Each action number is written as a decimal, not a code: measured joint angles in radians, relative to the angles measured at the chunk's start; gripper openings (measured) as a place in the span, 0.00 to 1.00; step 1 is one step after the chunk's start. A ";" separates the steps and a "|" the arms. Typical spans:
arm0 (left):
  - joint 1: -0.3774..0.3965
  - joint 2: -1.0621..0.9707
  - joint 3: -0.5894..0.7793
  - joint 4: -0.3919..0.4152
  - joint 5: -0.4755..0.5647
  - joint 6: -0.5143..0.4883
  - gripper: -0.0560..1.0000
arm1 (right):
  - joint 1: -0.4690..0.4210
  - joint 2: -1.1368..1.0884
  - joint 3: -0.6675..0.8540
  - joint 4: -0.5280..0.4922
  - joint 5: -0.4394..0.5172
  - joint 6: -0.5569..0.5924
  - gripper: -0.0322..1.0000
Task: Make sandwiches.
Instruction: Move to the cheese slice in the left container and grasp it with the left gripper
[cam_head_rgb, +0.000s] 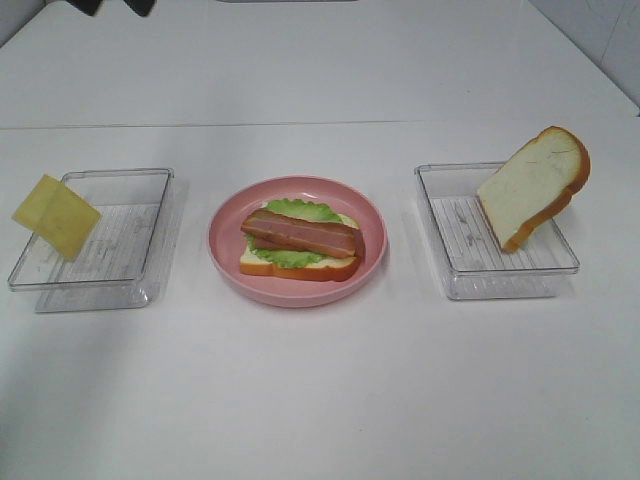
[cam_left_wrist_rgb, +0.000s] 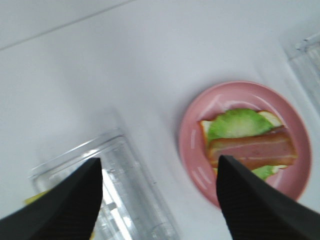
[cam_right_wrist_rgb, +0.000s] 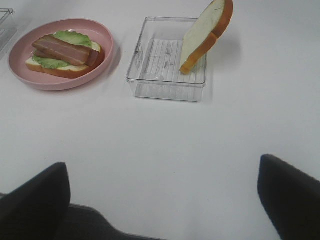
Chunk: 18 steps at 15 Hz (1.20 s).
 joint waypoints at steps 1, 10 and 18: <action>0.000 -0.035 0.000 0.114 0.000 -0.065 0.68 | 0.000 0.000 0.000 0.000 0.000 0.000 0.98; 0.031 -0.158 0.445 0.364 0.006 -0.249 0.75 | 0.000 0.000 0.000 0.000 0.000 0.000 0.98; 0.240 -0.021 0.478 0.163 -0.011 -0.084 0.75 | 0.000 0.000 0.000 0.000 0.000 0.000 0.98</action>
